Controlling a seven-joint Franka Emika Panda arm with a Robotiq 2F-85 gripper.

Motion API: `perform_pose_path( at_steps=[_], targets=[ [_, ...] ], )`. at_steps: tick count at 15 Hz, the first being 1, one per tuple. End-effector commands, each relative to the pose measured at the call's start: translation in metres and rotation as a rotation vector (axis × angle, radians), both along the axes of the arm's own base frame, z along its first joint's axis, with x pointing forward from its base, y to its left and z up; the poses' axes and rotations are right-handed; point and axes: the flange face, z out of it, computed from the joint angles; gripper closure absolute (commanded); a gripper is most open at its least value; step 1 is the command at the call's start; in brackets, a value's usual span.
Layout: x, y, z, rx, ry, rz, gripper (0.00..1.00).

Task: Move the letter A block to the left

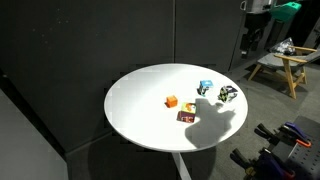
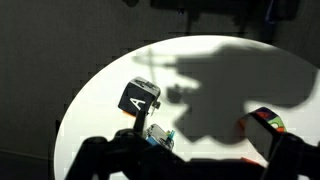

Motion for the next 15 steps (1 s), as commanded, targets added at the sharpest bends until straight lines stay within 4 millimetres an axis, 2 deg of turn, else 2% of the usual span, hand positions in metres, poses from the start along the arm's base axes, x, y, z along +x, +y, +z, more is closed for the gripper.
perform_pose_path(
  at_steps=[1, 9, 15],
  targets=[
    [0.024, -0.012, 0.007, 0.049, -0.018, -0.064, 0.0],
    [0.066, -0.049, -0.006, 0.168, -0.015, -0.234, 0.0],
    [0.091, -0.073, -0.031, 0.243, -0.006, -0.311, 0.0]
  ],
)
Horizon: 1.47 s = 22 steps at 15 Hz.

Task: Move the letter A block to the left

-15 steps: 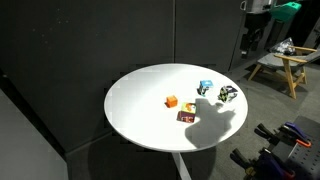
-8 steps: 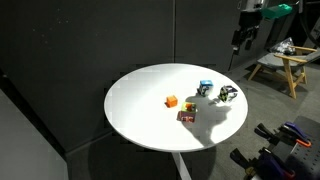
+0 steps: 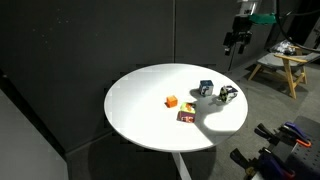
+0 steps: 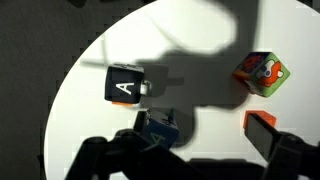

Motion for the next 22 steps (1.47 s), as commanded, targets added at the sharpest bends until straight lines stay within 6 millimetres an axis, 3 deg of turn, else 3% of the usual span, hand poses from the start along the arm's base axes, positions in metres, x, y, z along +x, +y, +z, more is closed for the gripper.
perform_pose_path(
  at_steps=[1, 10, 18, 22],
  targets=[
    [0.02, -0.015, -0.011, 0.036, 0.01, -0.038, 0.0],
    [0.039, -0.041, -0.057, 0.03, 0.031, -0.021, 0.0],
    [0.052, -0.04, -0.109, -0.013, -0.047, 0.026, 0.0],
    [0.054, -0.039, -0.124, -0.029, -0.054, 0.028, 0.0]
  ],
)
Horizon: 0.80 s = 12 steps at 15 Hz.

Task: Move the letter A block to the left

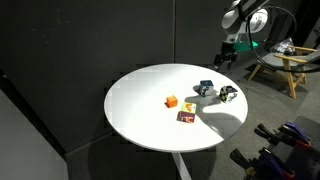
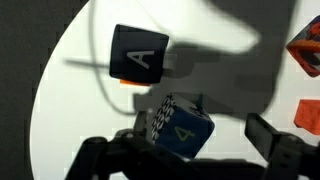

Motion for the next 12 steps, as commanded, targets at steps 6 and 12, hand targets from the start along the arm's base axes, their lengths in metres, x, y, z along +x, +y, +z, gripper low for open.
perform_pose_path(
  at_steps=[6, 12],
  targets=[
    [0.0013, 0.0003, -0.0074, -0.002, 0.0, 0.001, 0.0],
    [-0.004, -0.0055, -0.0097, 0.002, -0.021, 0.0, 0.0]
  ],
)
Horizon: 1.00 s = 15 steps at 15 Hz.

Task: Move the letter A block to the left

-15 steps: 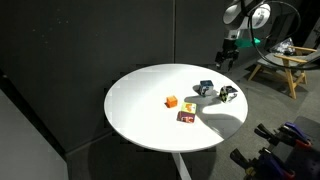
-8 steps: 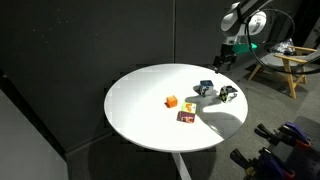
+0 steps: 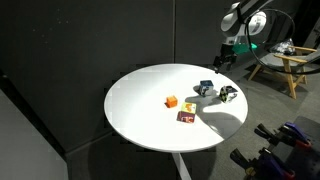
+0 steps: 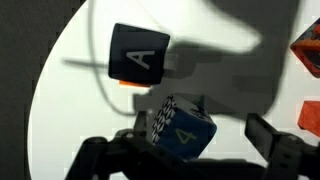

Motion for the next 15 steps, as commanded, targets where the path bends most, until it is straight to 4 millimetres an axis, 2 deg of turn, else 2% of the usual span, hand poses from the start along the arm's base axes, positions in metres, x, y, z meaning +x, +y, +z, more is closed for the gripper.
perform_pose_path(
  at_steps=[1, 7, 15],
  targets=[
    [-0.006, -0.009, -0.005, 0.0, -0.022, -0.007, 0.0],
    [-0.017, -0.024, -0.028, -0.011, -0.017, -0.031, 0.0],
    [-0.03, -0.031, -0.066, -0.028, -0.033, -0.046, 0.0]
  ],
)
